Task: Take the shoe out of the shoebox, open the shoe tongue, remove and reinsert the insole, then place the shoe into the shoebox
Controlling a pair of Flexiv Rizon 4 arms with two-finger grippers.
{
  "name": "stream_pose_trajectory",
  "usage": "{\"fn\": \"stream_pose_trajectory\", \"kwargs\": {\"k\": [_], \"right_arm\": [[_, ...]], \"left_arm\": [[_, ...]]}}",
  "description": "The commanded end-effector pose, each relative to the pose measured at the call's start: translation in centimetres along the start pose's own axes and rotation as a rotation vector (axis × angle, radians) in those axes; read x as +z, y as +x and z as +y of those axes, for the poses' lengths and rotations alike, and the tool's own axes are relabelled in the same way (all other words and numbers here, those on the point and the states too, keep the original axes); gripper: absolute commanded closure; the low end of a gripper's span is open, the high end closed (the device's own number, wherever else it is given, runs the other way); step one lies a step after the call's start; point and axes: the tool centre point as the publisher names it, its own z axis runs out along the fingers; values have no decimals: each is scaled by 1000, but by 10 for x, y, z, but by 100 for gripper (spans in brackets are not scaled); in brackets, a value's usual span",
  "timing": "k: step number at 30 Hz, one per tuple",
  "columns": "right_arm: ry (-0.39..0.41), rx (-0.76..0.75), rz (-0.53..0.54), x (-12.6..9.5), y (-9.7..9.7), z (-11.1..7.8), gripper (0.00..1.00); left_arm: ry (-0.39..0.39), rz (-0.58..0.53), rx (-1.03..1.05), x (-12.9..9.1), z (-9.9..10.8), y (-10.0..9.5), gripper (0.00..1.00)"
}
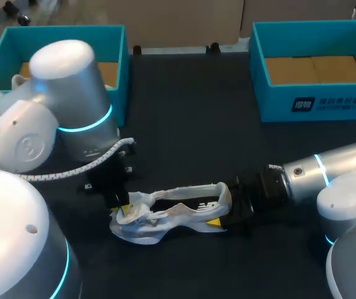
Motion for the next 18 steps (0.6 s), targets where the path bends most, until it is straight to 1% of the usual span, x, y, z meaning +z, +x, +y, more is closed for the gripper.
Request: {"fn": "stream_pose_trajectory", "kwargs": {"k": [1,4,5,6,8,10,11,14,18], "right_arm": [[4,0,-2,3,1,-1,100],[4,0,-2,3,1,-1,100],[4,0,-2,3,1,-1,100],[4,0,-2,3,1,-1,100],[4,0,-2,3,1,-1,100],[4,0,-2,3,1,-1,100],[4,0,-2,3,1,-1,100],[4,0,-2,3,1,-1,100],[4,0,-2,3,1,-1,100]], "left_arm": [[13,179,2,-3,4,-9,85],[25,150,9,-4,5,-12,75],[29,145,11,-4,6,-14,65],[28,147,15,-6,8,-16,59],[39,140,25,-13,10,-20,50],[42,161,50,-24,12,-24,30],[55,166,58,-30,13,-24,25],[86,212,83,-53,15,-20,16],[125,261,133,-80,14,-9,16]]}}
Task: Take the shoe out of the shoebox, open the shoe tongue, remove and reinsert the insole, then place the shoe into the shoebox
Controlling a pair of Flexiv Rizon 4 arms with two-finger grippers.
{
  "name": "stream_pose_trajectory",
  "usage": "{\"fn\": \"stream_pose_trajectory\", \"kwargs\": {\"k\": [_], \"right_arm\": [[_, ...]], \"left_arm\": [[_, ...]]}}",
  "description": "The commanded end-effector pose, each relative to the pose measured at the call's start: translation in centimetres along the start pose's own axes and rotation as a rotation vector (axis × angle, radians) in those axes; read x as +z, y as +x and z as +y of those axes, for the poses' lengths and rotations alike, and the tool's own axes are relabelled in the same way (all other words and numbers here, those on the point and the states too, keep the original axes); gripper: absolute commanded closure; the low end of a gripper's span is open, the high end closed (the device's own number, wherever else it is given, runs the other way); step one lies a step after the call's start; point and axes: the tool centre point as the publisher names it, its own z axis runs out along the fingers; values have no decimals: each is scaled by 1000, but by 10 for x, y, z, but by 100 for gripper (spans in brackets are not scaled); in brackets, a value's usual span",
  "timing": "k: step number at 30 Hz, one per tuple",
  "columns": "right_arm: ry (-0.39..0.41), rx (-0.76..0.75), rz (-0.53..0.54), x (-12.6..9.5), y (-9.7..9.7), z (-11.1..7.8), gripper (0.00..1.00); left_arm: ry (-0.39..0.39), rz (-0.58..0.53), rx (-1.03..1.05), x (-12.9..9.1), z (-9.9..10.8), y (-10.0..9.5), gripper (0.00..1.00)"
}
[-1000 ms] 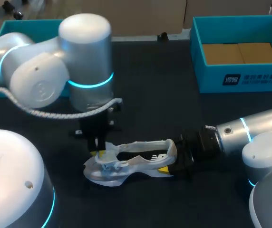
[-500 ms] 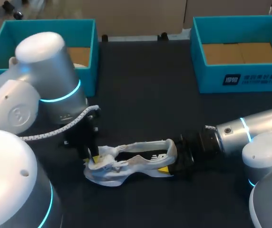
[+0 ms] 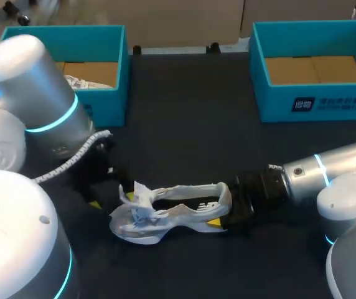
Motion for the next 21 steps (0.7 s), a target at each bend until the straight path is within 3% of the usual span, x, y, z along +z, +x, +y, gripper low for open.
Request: {"fn": "stream_pose_trajectory", "kwargs": {"k": [1,2,3,6,7,9,12,19,21], "right_arm": [[4,0,-1,3,1,-1,100],[4,0,-1,3,1,-1,100],[4,0,-1,3,1,-1,100],[4,0,-1,3,1,-1,100],[4,0,-1,3,1,-1,100],[4,0,-1,3,1,-1,100],[4,0,-1,3,1,-1,100],[4,0,-1,3,1,-1,100],[4,0,-1,3,1,-1,100]], "left_arm": [[48,113,40,-42,10,1,17],[39,124,56,-47,8,4,23],[36,128,73,-52,5,7,37],[6,142,142,-66,2,13,89],[-11,145,167,-70,0,13,100],[-20,141,214,-78,-3,14,100],[-97,114,327,-87,-8,17,100],[-135,36,551,-89,-24,28,100],[-187,13,666,-91,-25,30,100]]}}
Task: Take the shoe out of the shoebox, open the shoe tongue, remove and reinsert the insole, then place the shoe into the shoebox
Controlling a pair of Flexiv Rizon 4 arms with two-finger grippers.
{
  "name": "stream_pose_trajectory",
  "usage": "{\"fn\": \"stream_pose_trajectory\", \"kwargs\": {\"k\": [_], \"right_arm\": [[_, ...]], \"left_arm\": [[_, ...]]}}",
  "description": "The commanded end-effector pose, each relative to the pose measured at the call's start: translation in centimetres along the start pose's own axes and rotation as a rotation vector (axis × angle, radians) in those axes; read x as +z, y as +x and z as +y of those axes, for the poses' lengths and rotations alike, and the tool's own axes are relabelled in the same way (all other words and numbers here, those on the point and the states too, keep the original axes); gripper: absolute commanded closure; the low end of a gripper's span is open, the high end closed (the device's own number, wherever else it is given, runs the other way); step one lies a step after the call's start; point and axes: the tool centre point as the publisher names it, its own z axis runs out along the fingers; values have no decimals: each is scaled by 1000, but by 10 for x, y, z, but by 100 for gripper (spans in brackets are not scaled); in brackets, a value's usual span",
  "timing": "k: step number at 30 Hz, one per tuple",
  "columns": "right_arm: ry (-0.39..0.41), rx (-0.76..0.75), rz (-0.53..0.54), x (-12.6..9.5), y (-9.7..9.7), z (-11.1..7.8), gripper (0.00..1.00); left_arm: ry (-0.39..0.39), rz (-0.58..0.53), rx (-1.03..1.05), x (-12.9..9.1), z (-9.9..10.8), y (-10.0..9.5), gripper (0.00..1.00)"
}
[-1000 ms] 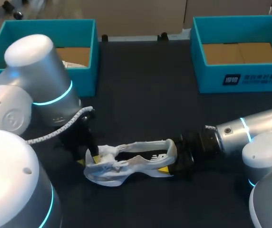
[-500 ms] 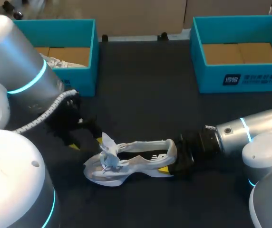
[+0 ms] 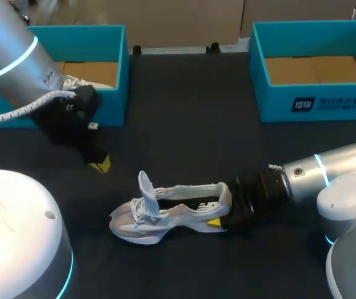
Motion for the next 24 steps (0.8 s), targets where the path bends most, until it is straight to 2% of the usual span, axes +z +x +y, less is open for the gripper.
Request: {"fn": "stream_pose_trajectory", "kwargs": {"k": [1,10,11,12,14,15,17,20,24], "right_arm": [[4,0,-1,3,1,-1,100],[4,0,-1,3,1,-1,100],[4,0,-1,3,1,-1,100],[4,0,-1,3,1,-1,100],[4,0,-1,3,1,-1,100],[4,0,-1,3,1,-1,100],[4,0,-1,3,1,-1,100],[4,0,-1,3,1,-1,100],[4,0,-1,3,1,-1,100]], "left_arm": [[-169,-33,161,-1,-19,6,100],[-169,-33,161,-1,-19,6,100],[-190,-19,189,11,-15,8,100],[-209,12,279,21,-12,13,100],[-204,-52,397,31,-12,22,100],[-211,-40,491,33,-13,28,100],[-208,-62,562,35,-22,38,100],[-164,-159,655,35,-31,57,100],[-144,-175,765,29,-42,79,100]]}}
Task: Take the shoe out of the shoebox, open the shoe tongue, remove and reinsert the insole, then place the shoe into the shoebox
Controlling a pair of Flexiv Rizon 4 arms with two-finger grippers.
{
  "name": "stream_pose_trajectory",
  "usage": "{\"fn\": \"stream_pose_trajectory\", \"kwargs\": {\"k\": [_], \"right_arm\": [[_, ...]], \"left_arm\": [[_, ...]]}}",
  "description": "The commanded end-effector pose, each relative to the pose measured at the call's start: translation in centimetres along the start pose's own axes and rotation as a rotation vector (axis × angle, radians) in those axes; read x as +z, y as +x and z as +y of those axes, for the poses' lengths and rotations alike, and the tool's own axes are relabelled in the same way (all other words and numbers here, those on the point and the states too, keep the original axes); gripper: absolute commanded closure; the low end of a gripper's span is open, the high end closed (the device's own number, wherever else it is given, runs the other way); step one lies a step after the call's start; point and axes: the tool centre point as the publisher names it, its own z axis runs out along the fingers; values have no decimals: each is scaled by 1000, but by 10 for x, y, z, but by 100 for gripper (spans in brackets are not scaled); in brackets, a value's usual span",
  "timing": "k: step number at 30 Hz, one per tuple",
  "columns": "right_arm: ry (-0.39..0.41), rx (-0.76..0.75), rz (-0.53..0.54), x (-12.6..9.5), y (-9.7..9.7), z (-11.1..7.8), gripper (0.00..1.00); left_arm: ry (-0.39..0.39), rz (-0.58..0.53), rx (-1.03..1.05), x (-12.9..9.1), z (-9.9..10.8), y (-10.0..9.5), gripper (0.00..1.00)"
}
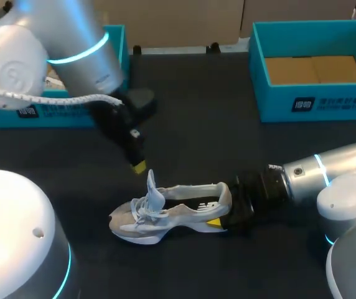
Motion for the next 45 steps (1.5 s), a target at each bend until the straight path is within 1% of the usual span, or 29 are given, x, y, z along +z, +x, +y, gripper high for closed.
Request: {"fn": "stream_pose_trajectory", "kwargs": {"k": [1,3,5,16,17,18,19,20,21,23,24,34,35,36,37,38,39,41,42,45], "right_arm": [[4,0,-1,3,1,-1,100],[4,0,-1,3,1,-1,100],[4,0,-1,3,1,-1,100],[4,0,-1,3,1,-1,100],[4,0,-1,3,1,-1,100],[4,0,-1,3,1,-1,100],[4,0,-1,3,1,-1,100],[4,0,-1,3,1,-1,100],[4,0,-1,3,1,-1,100],[4,0,-1,3,1,-1,100],[4,0,-1,3,1,-1,100],[4,0,-1,3,1,-1,100],[4,0,-1,3,1,-1,100],[4,0,-1,3,1,-1,100],[4,0,-1,3,1,-1,100],[4,0,-1,3,1,-1,100],[4,0,-1,3,1,-1,100],[4,0,-1,3,1,-1,100],[4,0,-1,3,1,-1,100],[4,0,-1,3,1,-1,100]], "left_arm": [[-54,-128,248,-10,-26,17,100],[-69,-123,322,-11,-34,23,100],[-131,-65,411,-8,-41,27,100],[-131,-65,411,-8,-41,27,100],[-112,-57,461,-1,-43,28,100],[-105,-26,490,5,-46,29,100],[-109,-36,496,13,-49,29,100],[-96,-69,549,20,-51,31,100],[-103,-55,564,27,-53,33,100],[-93,-41,591,42,-55,34,100],[-127,-44,579,48,-56,31,100],[-127,-44,579,48,-56,31,100],[-122,-47,592,56,-59,31,100],[-119,-22,606,65,-60,31,100],[-128,-42,600,74,-62,30,100],[-125,-51,620,82,-61,30,100],[-134,-17,635,90,-60,31,100],[-153,-37,650,105,-57,30,100],[-167,-29,635,111,-56,28,100],[-167,-29,635,111,-56,28,100]]}}
